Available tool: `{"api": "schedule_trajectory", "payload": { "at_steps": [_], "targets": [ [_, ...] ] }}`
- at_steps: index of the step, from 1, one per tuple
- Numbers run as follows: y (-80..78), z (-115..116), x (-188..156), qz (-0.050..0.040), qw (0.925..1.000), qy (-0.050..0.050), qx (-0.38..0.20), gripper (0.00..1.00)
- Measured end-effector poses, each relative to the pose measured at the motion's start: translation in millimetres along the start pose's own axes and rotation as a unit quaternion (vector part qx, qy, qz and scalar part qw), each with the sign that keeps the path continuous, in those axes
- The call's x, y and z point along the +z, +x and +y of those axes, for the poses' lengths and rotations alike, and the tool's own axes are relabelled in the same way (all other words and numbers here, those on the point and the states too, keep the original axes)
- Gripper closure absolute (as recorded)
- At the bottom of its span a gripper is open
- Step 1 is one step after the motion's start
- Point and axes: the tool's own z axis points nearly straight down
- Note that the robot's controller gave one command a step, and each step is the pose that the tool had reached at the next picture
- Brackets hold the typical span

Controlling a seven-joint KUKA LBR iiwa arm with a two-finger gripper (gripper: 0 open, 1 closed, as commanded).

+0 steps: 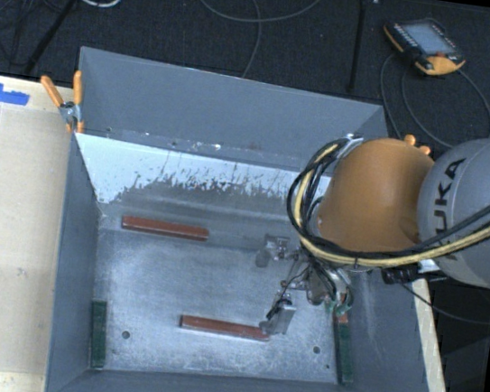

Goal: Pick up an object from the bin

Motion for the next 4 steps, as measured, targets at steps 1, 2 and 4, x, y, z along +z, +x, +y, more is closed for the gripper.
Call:
{"api": "schedule_trajectory", "payload": {
  "at_steps": [1, 2, 4],
  "targets": [
    [13.4, 12.8, 57.6, 0.0025, 0.9989, 0.000, 0.046, 0.00],
    [20.2, 20.5, 77.9, 0.0041, 0.9977, 0.001, 0.068, 0.00],
    [27.4, 38.2, 117.4, 0.0051, 0.9959, 0.000, -0.090, 1.00]
  ]
}}
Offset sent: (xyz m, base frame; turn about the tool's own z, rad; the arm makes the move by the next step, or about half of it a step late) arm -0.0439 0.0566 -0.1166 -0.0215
